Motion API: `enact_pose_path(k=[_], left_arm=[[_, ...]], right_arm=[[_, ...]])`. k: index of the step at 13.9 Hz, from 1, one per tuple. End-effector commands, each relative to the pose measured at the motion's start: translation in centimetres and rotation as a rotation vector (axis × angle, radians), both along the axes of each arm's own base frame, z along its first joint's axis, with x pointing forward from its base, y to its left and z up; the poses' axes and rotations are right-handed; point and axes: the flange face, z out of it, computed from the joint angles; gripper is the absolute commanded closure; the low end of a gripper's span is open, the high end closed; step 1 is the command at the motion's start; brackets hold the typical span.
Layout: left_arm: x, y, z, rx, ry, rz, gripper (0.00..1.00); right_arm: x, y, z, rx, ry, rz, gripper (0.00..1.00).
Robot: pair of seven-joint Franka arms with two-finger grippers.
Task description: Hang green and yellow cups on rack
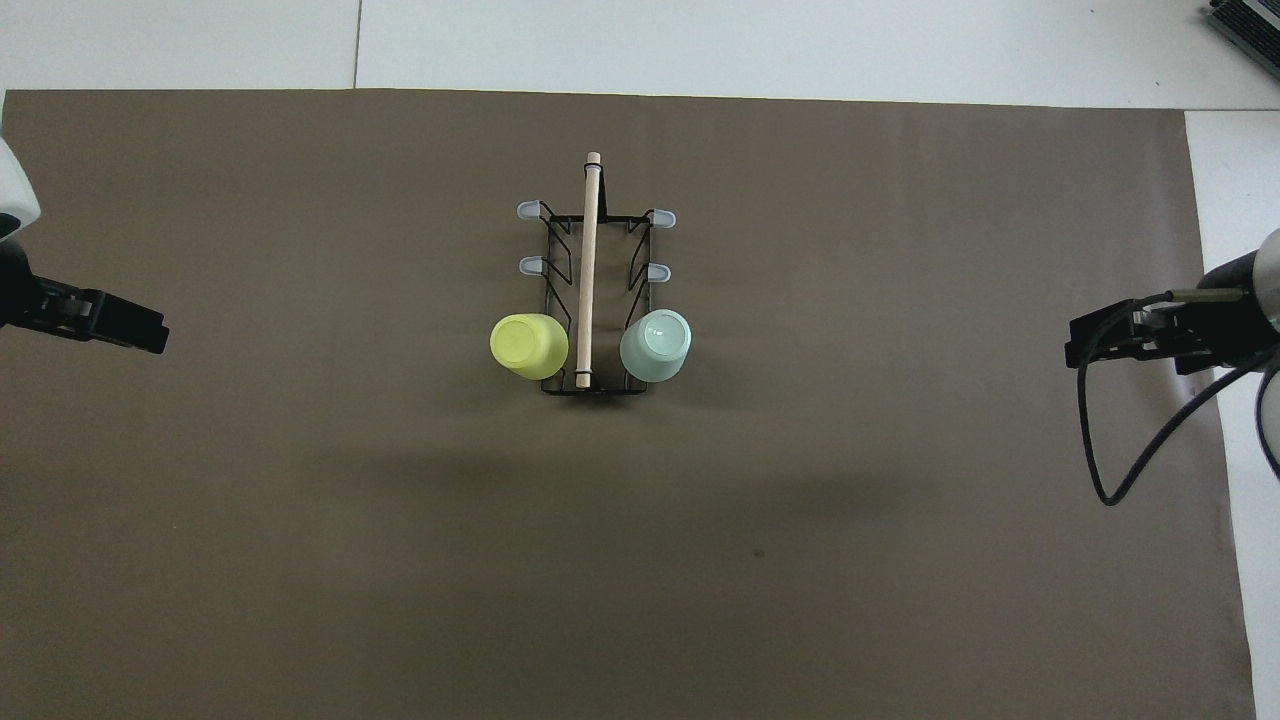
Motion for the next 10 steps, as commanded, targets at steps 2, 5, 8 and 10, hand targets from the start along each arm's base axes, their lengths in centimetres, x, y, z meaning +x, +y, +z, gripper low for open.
enact_pose_path(k=[2,5,8,10], left_arm=[[-0.97,-0.58,0.16,0.019,0.009,0.022,0.0],[-1.23,-0.46,0.09,0.016,0.016,0.109,0.0],[-1.22,-0.24,0.26,0.012,0.011,0.112,0.0],[-1.19,-0.33,0.29,0.011,0.008,0.109,0.0]], right_arm=[[-0.3,-0.47,0.36,0.018,-0.002,-0.001,0.0],[-0.29,-0.39,0.36,0.018,-0.002,0.0,0.0],[-0.3,-0.47,0.36,0.018,-0.002,0.0,0.0],[-0.29,-0.39,0.36,0.018,-0.002,0.0,0.0]])
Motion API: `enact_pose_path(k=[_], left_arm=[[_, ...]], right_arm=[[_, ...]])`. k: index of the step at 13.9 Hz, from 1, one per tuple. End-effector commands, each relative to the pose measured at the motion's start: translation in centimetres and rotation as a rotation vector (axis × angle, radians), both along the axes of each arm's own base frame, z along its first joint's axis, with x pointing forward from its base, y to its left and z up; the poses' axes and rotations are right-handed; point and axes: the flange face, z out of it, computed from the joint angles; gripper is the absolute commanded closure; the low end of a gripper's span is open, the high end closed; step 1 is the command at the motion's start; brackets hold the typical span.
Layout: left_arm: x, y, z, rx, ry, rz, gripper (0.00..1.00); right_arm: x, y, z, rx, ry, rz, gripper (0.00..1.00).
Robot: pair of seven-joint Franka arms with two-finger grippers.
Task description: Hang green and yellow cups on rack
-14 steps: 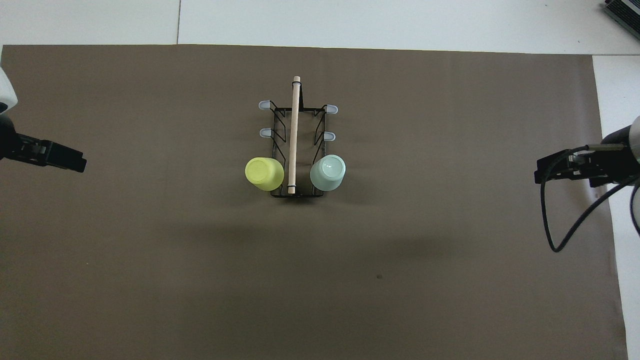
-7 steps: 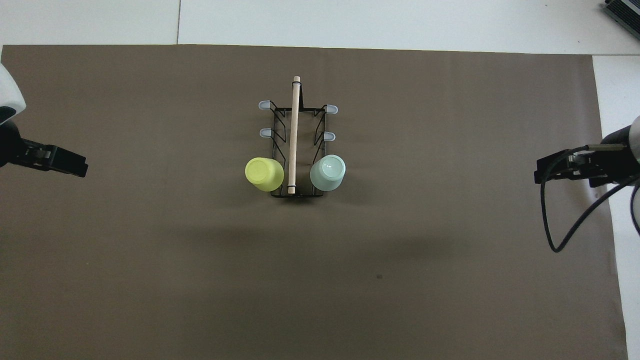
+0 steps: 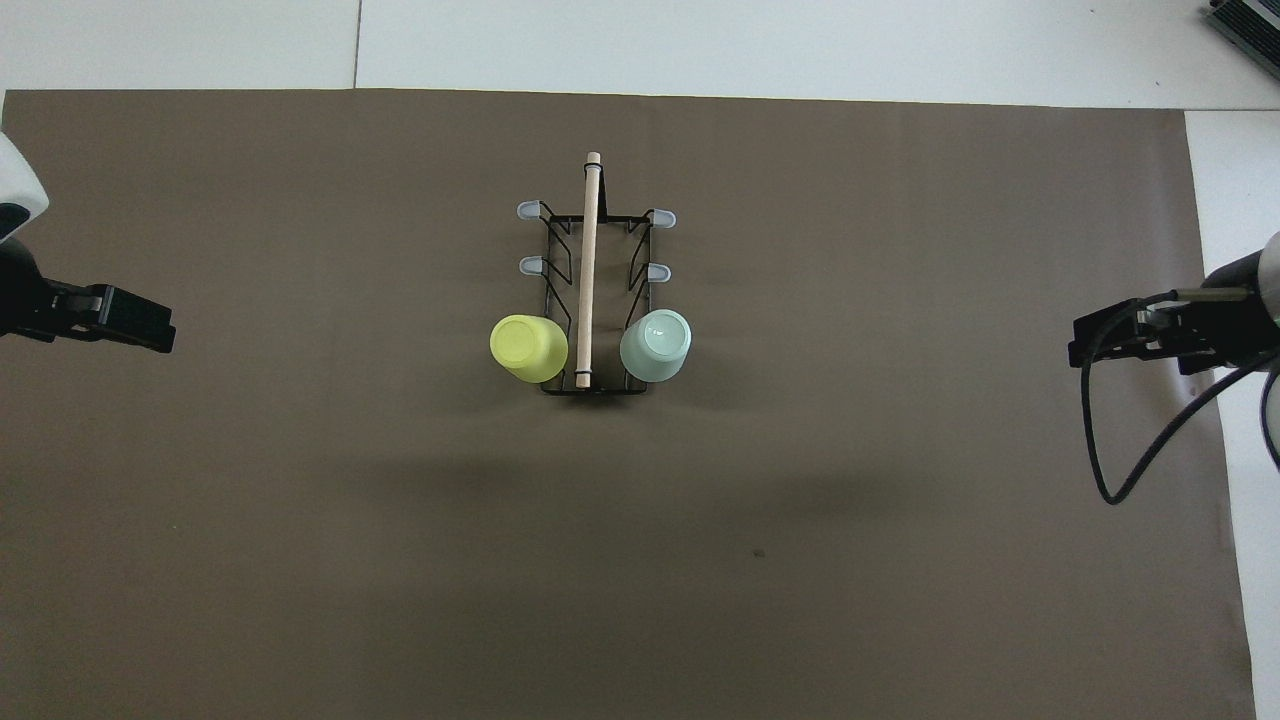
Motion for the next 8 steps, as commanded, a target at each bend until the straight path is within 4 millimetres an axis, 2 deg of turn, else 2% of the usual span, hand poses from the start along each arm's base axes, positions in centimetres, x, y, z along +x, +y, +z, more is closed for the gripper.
enact_pose_path(k=[1,8], left_arm=[[-0.99,-0.01,0.15,0.003,0.005,0.01,0.0],[-0.86,0.11,0.17,-0.001,-0.004,0.009,0.0]], right_arm=[[-0.29,-0.21,0.35,0.018,-0.002,0.005,0.0],[-0.29,-0.29,0.35,0.018,-0.002,0.002,0.0]])
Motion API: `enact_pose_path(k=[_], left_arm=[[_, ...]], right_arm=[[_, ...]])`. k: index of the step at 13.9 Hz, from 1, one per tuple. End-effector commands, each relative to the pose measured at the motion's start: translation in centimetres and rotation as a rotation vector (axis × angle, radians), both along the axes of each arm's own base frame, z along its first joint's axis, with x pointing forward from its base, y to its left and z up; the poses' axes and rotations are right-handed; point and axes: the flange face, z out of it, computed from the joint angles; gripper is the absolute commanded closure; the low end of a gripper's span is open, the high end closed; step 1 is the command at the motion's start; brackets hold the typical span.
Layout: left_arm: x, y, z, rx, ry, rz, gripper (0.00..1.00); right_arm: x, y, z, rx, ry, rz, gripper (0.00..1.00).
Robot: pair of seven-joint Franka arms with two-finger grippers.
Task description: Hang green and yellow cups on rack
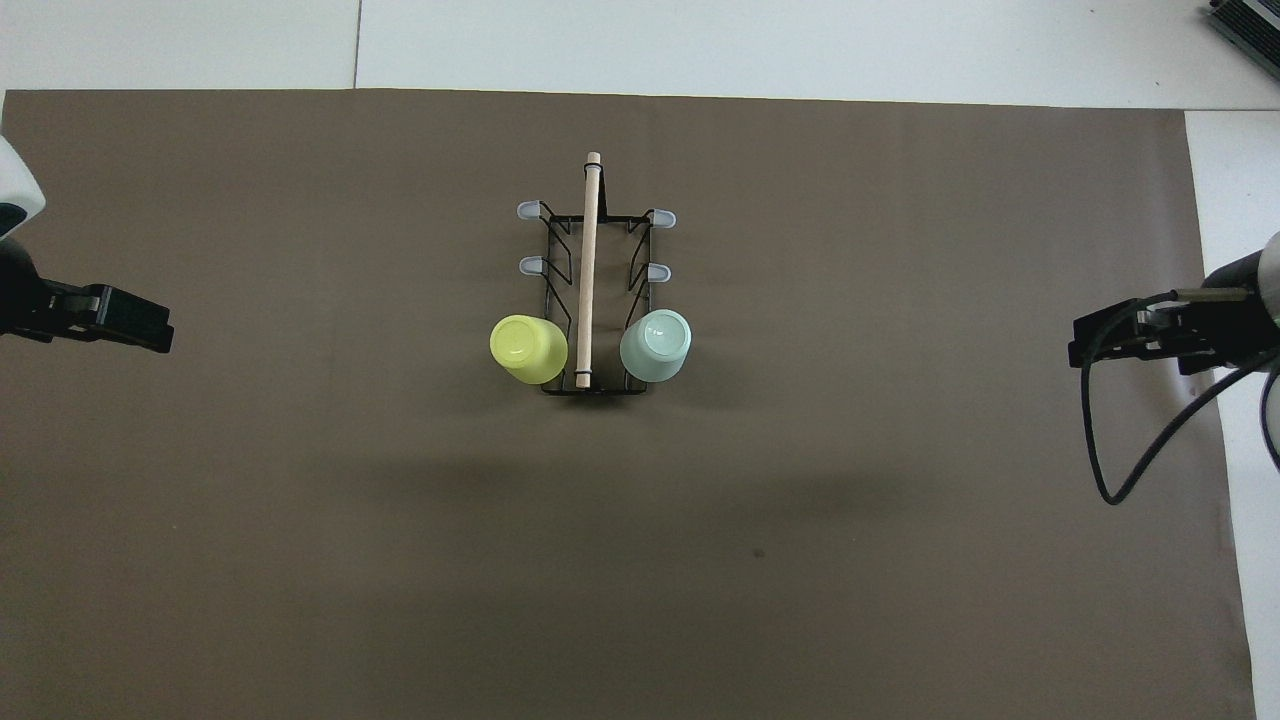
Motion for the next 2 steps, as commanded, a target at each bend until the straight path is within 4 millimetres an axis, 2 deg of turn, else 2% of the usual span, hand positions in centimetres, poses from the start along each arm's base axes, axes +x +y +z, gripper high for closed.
enact_pose_path(k=[1,2], left_arm=[[-0.85,0.08,0.13,-0.001,-0.003,0.008,0.0],[-0.81,0.16,0.15,-0.001,-0.006,0.009,0.0]], right_arm=[[-0.29,-0.13,0.35,0.018,-0.002,0.005,0.0],[-0.29,-0.21,0.35,0.018,-0.002,0.005,0.0]])
